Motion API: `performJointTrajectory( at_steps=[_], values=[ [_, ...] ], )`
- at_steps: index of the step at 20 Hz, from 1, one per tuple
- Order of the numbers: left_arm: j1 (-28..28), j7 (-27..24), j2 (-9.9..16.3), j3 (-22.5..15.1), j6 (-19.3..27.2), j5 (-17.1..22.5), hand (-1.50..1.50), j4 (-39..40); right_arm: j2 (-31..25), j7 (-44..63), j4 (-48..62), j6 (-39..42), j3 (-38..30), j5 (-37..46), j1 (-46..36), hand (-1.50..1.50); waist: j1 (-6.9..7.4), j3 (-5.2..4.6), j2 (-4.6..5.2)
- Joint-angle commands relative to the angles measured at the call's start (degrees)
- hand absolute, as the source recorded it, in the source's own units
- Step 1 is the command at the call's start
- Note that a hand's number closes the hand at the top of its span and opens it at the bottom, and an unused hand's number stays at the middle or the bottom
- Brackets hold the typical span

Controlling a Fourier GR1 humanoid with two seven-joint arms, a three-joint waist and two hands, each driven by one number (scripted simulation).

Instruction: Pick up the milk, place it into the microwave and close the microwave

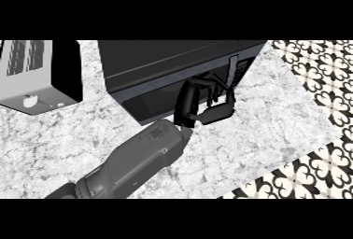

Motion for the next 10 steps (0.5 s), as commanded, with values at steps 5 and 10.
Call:
performJointTrajectory(
  at_steps=[5,10],
  values=[
    [-3.6,-0.8,0.0,1.3,-1.2,2.6,1.50,4.8,-1.7,1.3,0.5,0.0,-0.8,-2.5,-0.5,-1.50,-0.61,0.08,0.78],
    [-3.8,-1.7,0.0,0.6,-1.7,3.7,1.50,5.4,-3.1,1.7,-0.3,1.5,-0.5,-4.7,-1.5,-1.50,-0.29,0.08,0.73]
  ],
)
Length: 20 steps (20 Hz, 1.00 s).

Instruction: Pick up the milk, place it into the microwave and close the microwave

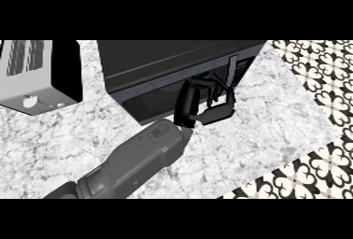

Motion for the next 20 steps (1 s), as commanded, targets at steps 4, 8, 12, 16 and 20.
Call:
performJointTrajectory(
  at_steps=[4,8,12,16,20],
  values=[
    [-4.1,0.5,0.0,1.4,-1.5,2.5,1.50,4.6,-2.1,1.3,-0.6,2.0,0.9,-3.2,-0.3,-1.50,-0.53,-0.05,0.58],
    [-3.2,-0.9,0.0,0.7,-1.3,3.2,1.50,4.9,-3.5,1.8,-0.3,2.7,0.5,-4.8,-0.8,-1.50,-0.91,-0.09,0.98],
    [-3.6,-1.7,0.0,0.3,-1.6,4.0,1.50,5.4,-4.4,2.5,-0.1,3.1,0.8,-6.1,-0.7,-1.50,-0.34,-0.07,0.80],
    [-3.8,-2.3,0.0,0.1,-1.6,4.9,1.50,6.0,-5.0,2.4,0.2,3.4,-0.2,-7.0,-1.0,-1.50,-0.90,0.02,0.83],
    [-4.1,-2.9,0.0,-0.3,-2.0,5.6,1.50,6.3,-6.3,2.8,0.4,3.4,-1.1,-8.0,-1.5,-1.50,-1.07,-0.03,0.85]
  ],
)
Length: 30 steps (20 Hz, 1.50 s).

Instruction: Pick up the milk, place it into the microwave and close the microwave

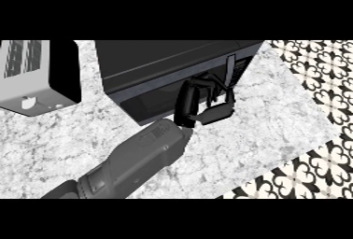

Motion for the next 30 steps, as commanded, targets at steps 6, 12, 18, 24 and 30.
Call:
performJointTrajectory(
  at_steps=[6,12,18,24,30],
  values=[
    [-4.5,2.6,0.0,-2.4,-1.5,0.4,1.50,7.1,-1.3,0.1,-0.1,1.6,0.4,-3.6,-1.1,-1.50,-0.67,0.27,0.91],
    [-4.1,5.1,0.0,-3.5,2.0,2.0,1.50,10.1,-2.2,0.3,-0.6,3.3,1.1,-6.0,-1.0,-1.50,0.75,0.22,0.34],
    [-3.0,6.1,0.0,-4.9,4.2,3.8,1.50,11.9,-3.8,0.7,-0.7,3.6,-1.0,-7.4,-0.1,-1.50,2.40,0.05,-0.45],
    [-1.1,5.8,0.0,-4.7,4.3,6.9,1.50,12.1,-4.8,1.0,-0.4,3.0,-3.4,-9.1,1.4,-1.50,4.62,-0.10,-0.60],
    [0.4,4.2,0.0,-6.0,3.0,8.6,-1.50,12.5,-4.6,1.8,-2.7,2.6,-3.7,-9.9,4.5,-1.50,5.43,-0.14,-1.12]
  ],
)
